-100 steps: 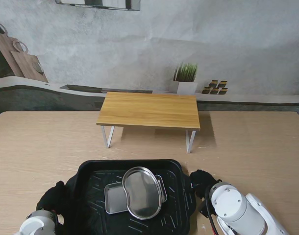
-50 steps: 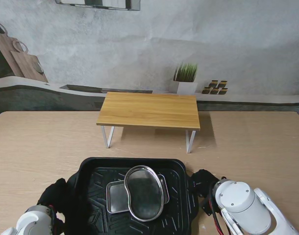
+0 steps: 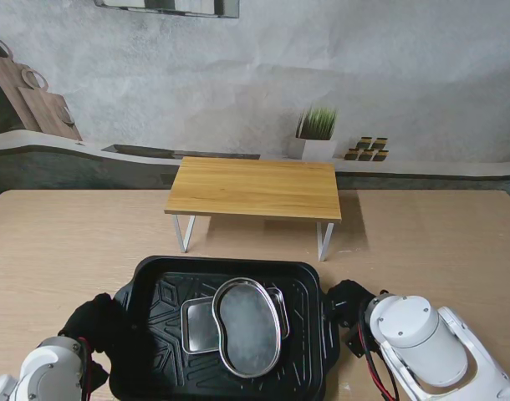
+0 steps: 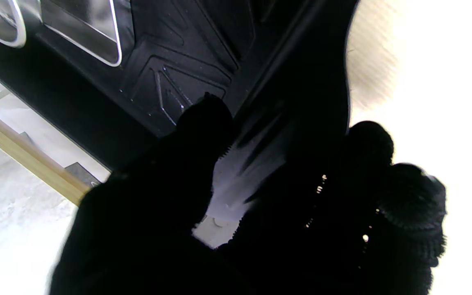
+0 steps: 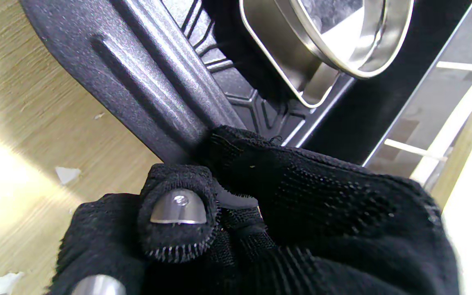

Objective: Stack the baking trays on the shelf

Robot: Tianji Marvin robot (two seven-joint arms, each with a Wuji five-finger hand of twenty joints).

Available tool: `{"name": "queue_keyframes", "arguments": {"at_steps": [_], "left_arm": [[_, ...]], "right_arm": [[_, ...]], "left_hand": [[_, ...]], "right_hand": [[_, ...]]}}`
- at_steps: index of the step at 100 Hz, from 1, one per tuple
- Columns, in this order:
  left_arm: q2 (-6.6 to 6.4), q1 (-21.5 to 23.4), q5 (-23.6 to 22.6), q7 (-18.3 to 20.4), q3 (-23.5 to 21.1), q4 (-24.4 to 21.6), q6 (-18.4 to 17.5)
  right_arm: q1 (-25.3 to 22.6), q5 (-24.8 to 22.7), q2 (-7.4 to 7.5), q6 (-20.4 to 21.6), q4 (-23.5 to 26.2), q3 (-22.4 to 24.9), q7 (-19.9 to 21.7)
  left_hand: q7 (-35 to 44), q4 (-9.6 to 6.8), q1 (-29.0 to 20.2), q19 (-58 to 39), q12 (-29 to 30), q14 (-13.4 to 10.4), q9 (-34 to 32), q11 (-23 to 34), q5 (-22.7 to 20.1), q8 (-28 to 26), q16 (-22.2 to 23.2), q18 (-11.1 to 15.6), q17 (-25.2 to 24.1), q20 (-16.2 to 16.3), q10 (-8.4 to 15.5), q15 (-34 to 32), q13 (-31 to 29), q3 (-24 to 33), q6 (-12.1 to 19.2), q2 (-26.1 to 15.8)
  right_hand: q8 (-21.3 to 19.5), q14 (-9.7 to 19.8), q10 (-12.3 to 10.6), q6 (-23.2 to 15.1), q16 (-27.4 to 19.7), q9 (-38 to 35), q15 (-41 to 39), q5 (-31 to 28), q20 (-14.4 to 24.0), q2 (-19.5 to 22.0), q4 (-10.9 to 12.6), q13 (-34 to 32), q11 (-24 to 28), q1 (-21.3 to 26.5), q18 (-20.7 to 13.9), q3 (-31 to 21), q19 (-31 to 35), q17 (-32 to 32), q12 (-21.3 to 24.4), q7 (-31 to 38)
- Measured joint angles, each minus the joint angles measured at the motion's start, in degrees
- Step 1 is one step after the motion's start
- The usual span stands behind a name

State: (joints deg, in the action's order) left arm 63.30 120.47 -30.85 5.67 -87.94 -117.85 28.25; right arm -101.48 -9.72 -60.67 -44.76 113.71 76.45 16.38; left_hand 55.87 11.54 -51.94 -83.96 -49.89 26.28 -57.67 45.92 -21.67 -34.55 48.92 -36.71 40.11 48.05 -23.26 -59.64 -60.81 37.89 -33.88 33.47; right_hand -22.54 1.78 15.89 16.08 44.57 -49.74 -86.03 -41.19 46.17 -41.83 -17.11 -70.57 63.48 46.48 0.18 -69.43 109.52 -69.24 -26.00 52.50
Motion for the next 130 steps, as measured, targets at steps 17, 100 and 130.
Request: {"name": "queue_keyframes", "arguments": {"at_steps": [17,100,130], "left_arm": [[-0.10,-0.39,0.08,0.36,-0.12,-0.02,-0.02],[0.35,-5.74,-0.56,-2.34,3.65,5.75,1.62],[0.63,-5.91,-0.98,-3.17,3.90,6.46,1.53]], "right_arm": [[0.75,-0.13,0.12,-0.80,0.04,-0.33,0.07],[3.60,-14.50,0.24,2.94,-4.33,-5.49,0.68],[-0.30,-22.51,2.71,5.83,-1.10,-3.38,10.00]], "left_hand": [[0.35,0.00,-0.06,-0.05,-1.01,0.14,-0.39,0.01,-0.76,0.00,0.00,-0.15,0.04,0.04,0.00,0.02,0.00,-0.05,-0.01,0.00],[-1.16,0.00,-0.63,-0.78,-2.33,-0.42,-1.80,0.06,-5.16,-1.46,1.52,-0.20,0.02,0.75,0.69,-1.91,-0.22,-3.52,0.98,0.00],[-1.95,0.00,-0.56,-0.78,-2.73,-0.49,-2.58,1.16,-6.70,-1.72,1.53,-0.20,-0.03,0.78,1.36,-1.92,-0.22,-4.24,1.29,-0.01]], "right_hand": [[0.00,0.05,0.00,-0.41,0.56,0.00,-0.36,-0.50,0.80,0.66,0.01,-0.01,-0.13,0.03,0.00,-0.78,0.09,-0.01,-0.29,0.00],[-8.44,0.33,-3.98,-5.05,-11.02,7.06,8.68,4.46,-9.72,7.16,9.90,-0.05,2.37,-21.89,-1.35,10.93,-0.73,-0.06,-6.87,-2.89],[-8.81,-10.60,-5.03,-6.16,-16.50,19.24,27.26,20.42,-21.38,15.87,9.91,12.87,-1.76,-32.86,8.06,27.62,-14.73,9.38,-4.05,-8.66]]}}
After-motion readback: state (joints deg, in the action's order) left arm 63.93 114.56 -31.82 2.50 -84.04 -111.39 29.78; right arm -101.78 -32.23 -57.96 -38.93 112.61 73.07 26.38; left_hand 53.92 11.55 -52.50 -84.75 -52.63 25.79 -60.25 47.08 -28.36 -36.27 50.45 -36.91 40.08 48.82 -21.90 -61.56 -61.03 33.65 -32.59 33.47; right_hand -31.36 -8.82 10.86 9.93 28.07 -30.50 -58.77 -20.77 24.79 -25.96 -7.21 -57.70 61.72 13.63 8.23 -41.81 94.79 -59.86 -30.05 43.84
